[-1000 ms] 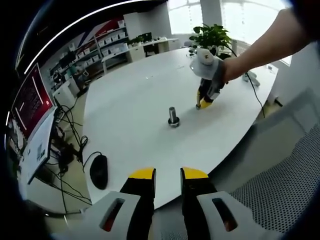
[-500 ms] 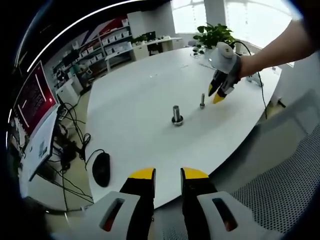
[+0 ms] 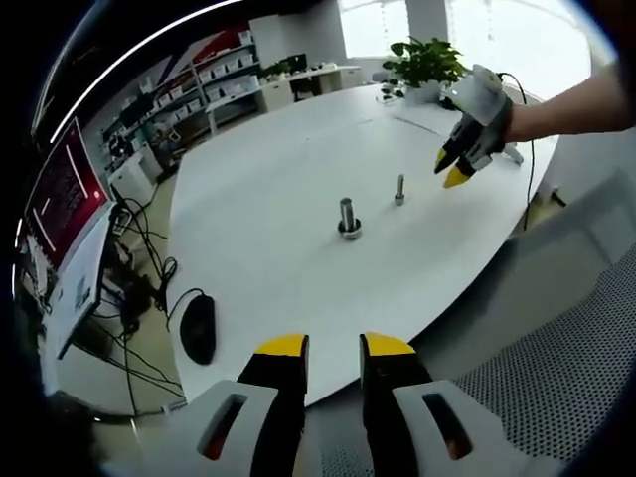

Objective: Place the washer onto the threaded stud by aligning its center hole with the stud, sliding it down to the base, and recovering from edge contact or off-axis alignment until the washer reaches the visible bottom stop.

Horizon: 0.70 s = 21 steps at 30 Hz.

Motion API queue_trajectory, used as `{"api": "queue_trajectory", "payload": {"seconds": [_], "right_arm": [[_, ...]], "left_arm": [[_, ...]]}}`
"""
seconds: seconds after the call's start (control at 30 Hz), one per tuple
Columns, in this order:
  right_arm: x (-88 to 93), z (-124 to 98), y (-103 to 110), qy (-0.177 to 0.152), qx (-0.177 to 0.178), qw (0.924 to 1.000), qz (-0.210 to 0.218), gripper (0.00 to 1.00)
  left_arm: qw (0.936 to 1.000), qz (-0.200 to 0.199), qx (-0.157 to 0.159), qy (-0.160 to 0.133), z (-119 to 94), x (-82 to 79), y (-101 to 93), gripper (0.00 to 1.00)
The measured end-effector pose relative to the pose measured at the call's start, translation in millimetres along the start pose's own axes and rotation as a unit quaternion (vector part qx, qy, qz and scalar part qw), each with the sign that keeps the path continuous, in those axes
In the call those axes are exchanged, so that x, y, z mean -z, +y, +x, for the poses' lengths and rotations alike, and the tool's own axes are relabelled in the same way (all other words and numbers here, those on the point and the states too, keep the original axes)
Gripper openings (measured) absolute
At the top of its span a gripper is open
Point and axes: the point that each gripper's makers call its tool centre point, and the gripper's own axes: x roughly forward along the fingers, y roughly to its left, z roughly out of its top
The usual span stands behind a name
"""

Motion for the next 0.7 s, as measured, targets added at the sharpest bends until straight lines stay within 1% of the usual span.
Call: {"api": "queue_trajectory", "payload": {"seconds": [0.1, 0.13, 0.17, 0.23, 0.3, 0.33, 0.4, 0.47, 0.57, 0.6, 0.63, 0.7], "right_arm": [[1.6, -9.1, 1.1, -0.015, 0.002, 0.9998, 0.010, 0.24], [-0.7, -11.8, 3.1, -0.027, -0.002, 0.9995, 0.016, 0.24], [-4.5, -16.0, 6.4, -0.045, -0.007, 0.9986, 0.028, 0.24], [-4.1, -22.5, 8.5, -0.047, -0.008, 0.9984, 0.030, 0.24], [-6.3, -27.3, 8.4, -0.057, -0.001, 0.9981, 0.026, 0.24], [-9.3, -30.7, 9.8, -0.067, -0.001, 0.9973, 0.031, 0.24], [-15.5, -36.4, 12.8, -0.085, -0.003, 0.9952, 0.047, 0.24], [-18.9, -40.5, 14.5, -0.097, -0.001, 0.9939, 0.053, 0.24], [-24.1, -45.3, 19.9, -0.114, -0.002, 0.9920, 0.054, 0.27], [-23.9, -46.8, 21.7, -0.114, -0.002, 0.9919, 0.056, 0.28], [-23.8, -47.5, 23.1, -0.115, -0.005, 0.9915, 0.062, 0.28], [-25.9, -50.3, 31.5, -0.131, -0.025, 0.9876, 0.082, 0.28]], "left_arm": [[1.0000, 0.003, 0.000, 0.004, 0.2, 2.0, -0.4, 0.18], [1.0000, 0.003, 0.001, 0.004, 0.2, 1.7, -0.5, 0.18], [1.0000, 0.001, 0.002, 0.000, 0.1, 0.0, 0.0, 0.18], [0.9997, -0.013, 0.007, -0.021, -2.6, -7.9, 1.1, 0.18], [0.9994, -0.019, 0.007, -0.027, -4.6, -9.4, 2.3, 0.18], [0.9993, -0.021, 0.008, -0.029, -4.9, -9.8, 1.6, 0.19], [0.9992, -0.024, 0.017, -0.026, -3.3, -9.0, -3.1, 0.20], [0.9996, -0.016, 0.014, -0.016, -1.2, -5.8, -4.2, 0.20], [0.9996, -0.021, 0.014, -0.016, -1.7, -5.7, -2.3, 0.20], [0.9994, -0.025, 0.014, -0.019, -2.2, -6.6, -1.6, 0.20], [0.9994, -0.026, 0.014, -0.020, -2.5, -7.1, -2.0, 0.20], [0.9995, -0.022, 0.016, -0.017, -1.8, -6.2, -4.0, 0.20]]}}
